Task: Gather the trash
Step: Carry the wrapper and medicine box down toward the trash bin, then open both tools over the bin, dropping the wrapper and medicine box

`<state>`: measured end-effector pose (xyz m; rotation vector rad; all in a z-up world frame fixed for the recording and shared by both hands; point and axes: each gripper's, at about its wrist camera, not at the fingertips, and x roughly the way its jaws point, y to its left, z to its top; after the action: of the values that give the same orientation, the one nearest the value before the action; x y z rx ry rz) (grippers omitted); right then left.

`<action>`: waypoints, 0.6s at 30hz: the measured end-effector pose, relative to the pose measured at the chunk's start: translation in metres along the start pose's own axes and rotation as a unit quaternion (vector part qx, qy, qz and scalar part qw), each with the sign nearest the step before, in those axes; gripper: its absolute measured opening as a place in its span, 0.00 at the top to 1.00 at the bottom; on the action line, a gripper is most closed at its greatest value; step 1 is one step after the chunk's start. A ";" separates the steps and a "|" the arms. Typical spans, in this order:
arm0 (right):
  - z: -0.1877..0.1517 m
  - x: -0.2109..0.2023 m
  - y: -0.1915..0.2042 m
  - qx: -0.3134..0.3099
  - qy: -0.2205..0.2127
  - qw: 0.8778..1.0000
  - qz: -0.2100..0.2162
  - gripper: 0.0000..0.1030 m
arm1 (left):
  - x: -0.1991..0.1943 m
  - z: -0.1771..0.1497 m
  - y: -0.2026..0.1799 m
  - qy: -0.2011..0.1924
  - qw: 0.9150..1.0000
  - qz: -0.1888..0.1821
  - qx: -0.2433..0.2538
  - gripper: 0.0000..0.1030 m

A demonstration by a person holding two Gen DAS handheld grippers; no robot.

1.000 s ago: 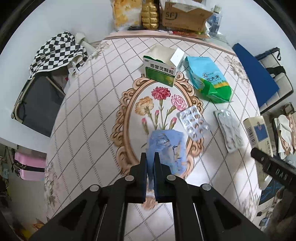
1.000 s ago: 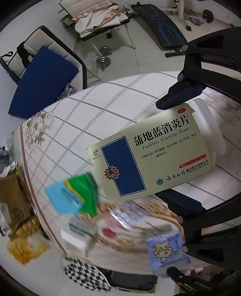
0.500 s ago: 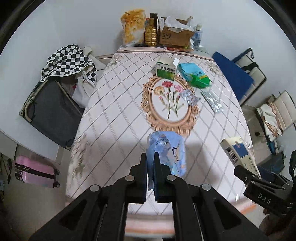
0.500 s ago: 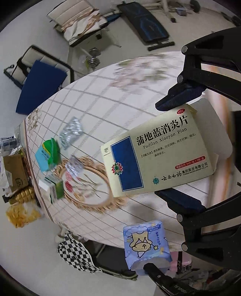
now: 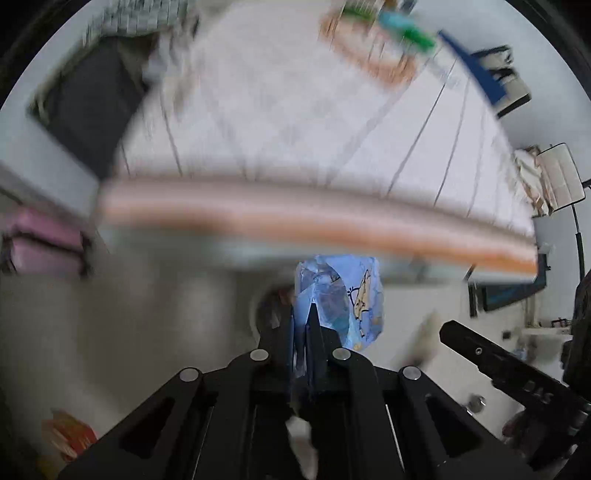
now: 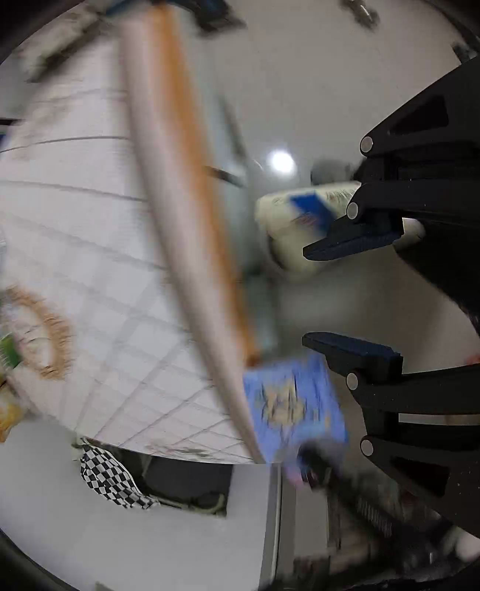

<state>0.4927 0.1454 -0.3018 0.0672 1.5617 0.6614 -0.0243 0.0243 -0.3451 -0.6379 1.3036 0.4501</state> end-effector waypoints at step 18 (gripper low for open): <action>-0.070 0.318 -0.193 -0.018 0.089 0.980 -0.178 0.03 | 0.368 -0.048 0.036 0.135 0.990 0.031 -0.025 0.02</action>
<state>0.4545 0.0963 -0.6754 -0.3007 1.6782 0.4186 -0.0021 0.0026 -0.7163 -0.7209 1.5750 0.4594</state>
